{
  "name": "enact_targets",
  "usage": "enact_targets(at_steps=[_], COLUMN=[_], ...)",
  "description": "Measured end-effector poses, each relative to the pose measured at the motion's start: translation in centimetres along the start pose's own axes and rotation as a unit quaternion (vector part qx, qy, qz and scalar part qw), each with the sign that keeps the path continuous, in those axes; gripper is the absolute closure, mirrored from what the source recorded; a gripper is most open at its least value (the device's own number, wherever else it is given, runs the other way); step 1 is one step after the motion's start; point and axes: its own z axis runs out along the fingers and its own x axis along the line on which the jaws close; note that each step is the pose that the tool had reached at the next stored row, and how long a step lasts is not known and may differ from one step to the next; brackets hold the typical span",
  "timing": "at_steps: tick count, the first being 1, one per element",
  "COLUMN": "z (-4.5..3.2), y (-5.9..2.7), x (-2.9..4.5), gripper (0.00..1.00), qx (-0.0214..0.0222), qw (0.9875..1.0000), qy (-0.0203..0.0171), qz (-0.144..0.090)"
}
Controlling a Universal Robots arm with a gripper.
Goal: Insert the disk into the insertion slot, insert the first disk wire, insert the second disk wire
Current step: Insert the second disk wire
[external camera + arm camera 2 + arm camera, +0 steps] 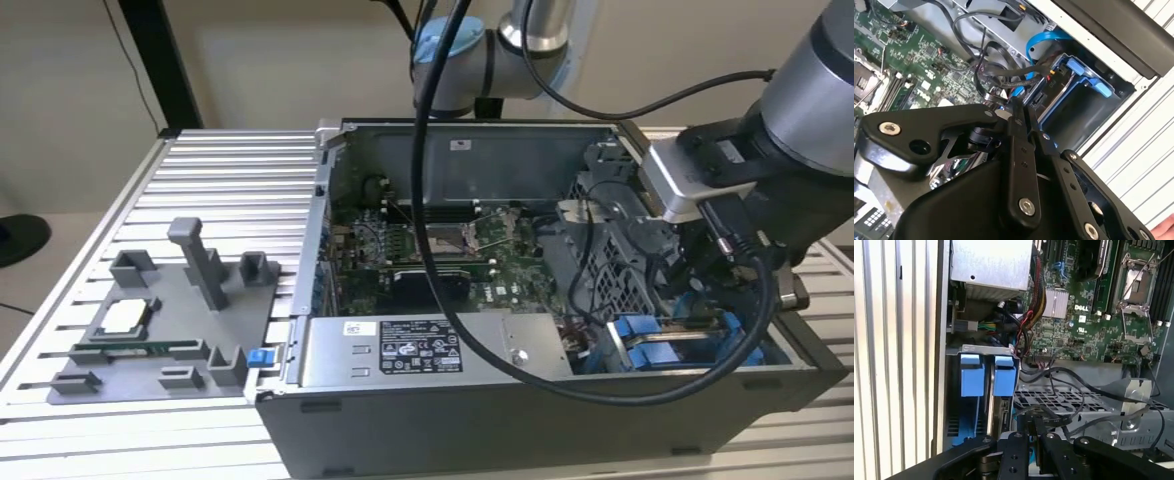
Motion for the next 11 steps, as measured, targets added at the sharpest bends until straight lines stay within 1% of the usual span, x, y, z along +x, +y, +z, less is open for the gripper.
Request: enact_targets(at_steps=[2,3,5,9,11], z=[0.30,0.44,0.68,1.17,1.27], y=[0.05,0.07,0.11,0.18,0.20], x=[0.08,0.11,0.18,0.30,0.32], gripper=[1.00,1.00,1.00,1.00,1.00], qx=[0.0002,0.0001,0.0000,-0.0005,0.0004], qw=[1.0000,1.0000,1.0000,0.9999,0.9999], qy=[0.0012,0.0024,0.0056,0.0134,0.0142], qz=[0.000,0.000,-0.001,-0.002,-0.002])
